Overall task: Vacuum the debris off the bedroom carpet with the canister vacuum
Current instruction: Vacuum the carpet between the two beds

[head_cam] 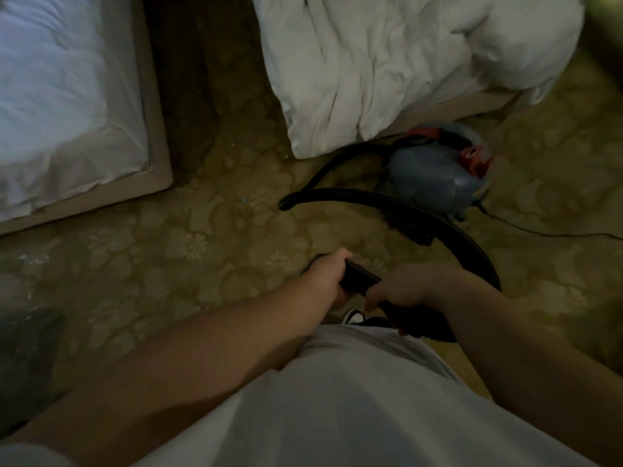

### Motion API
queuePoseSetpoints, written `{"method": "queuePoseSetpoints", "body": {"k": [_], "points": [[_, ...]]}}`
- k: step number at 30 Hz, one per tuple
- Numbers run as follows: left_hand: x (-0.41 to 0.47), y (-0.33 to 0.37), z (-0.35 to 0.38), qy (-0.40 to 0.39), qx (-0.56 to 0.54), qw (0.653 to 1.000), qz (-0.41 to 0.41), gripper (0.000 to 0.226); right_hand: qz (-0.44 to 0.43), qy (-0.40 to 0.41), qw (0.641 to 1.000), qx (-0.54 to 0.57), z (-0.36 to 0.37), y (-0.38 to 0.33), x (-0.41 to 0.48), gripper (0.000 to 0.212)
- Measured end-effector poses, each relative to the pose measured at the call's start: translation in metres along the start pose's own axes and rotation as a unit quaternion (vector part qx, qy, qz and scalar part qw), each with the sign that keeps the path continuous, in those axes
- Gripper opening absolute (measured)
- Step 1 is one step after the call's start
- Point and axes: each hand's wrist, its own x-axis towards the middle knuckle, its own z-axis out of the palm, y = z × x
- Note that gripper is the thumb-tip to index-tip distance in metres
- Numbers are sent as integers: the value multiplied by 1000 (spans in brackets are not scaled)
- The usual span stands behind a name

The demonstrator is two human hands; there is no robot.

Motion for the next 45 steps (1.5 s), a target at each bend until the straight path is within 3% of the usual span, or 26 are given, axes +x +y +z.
{"method": "queuePoseSetpoints", "body": {"k": [9, 17, 28, 32, 39, 45], "points": [[16, 38, 59, -22, -39, 997, 68, 12, -16, 47, 998, 30, -52, 19, 24, 27], [48, 98, 44, -17, -35, 998, 51, 12, -5, 71, 997, 26, -73, -31, 67, 33], [76, 267, -98, 43, -10, 999, 31, 10, 12, 12, 998, 54, -58, -232, 136, 39], [83, 335, -161, 56, 5, 998, 28, 9, -3, 13, 999, 33, -44, -318, 165, 55], [93, 430, -236, 55, 2, 998, 37, 18, -18, 12, 999, 40, -40, -436, 187, 30], [104, 488, -261, 55, 7, 998, 40, 16, -19, 34, 998, 53, -53, -497, 199, 45]]}}
